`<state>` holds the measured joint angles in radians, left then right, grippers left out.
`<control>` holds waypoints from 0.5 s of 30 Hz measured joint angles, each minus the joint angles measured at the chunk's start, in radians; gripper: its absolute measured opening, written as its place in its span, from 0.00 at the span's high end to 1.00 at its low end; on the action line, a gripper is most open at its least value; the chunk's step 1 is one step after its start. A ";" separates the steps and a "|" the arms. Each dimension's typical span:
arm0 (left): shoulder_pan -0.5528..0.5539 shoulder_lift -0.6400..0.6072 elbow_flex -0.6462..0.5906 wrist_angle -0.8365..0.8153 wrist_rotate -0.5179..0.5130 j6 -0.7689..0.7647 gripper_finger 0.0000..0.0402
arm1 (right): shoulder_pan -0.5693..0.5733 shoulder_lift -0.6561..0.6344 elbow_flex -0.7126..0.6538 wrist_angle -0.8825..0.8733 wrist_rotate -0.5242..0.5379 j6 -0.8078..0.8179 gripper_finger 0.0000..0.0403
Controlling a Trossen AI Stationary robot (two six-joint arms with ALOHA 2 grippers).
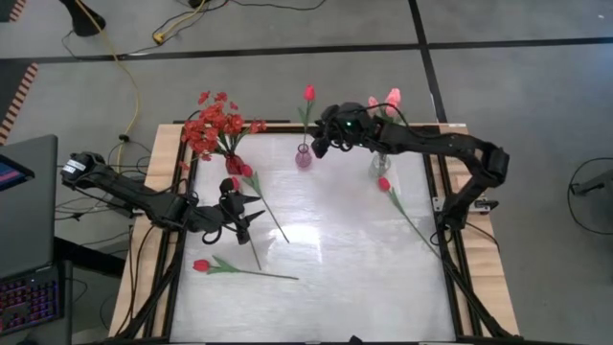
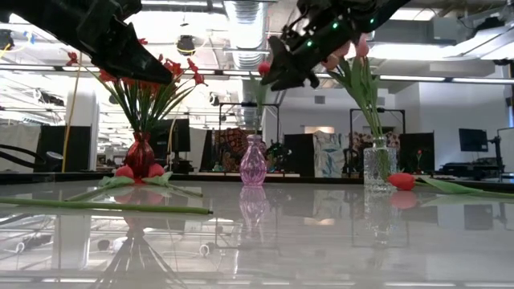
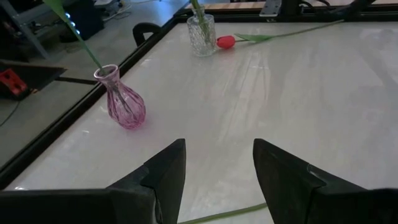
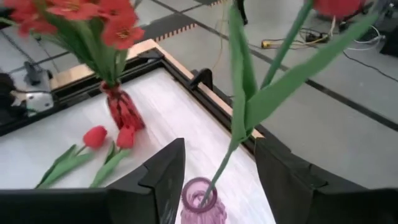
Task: Sort flowers into vase by color
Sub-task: Put the top right red tulip into the purple vase
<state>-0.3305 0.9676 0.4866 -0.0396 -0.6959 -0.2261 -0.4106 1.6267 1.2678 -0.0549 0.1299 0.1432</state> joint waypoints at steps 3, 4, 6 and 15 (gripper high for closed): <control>0.002 0.000 0.000 0.000 0.002 -0.003 0.56 | 0.016 -0.038 0.000 -0.024 -0.009 -0.027 0.45; 0.002 0.000 0.000 0.000 0.005 -0.003 0.56 | 0.022 -0.050 0.000 -0.024 -0.028 -0.039 0.45; 0.003 0.000 0.000 -0.001 0.028 0.006 0.56 | 0.039 -0.077 0.000 -0.020 -0.087 -0.069 0.45; 0.049 0.000 0.000 -0.012 0.356 0.096 0.56 | 0.198 -0.153 0.000 -0.019 -0.263 -0.169 0.45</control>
<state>-0.2818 0.9676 0.4863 -0.0518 -0.3403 -0.1301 -0.2128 1.4734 1.2678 -0.0742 -0.1333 -0.0259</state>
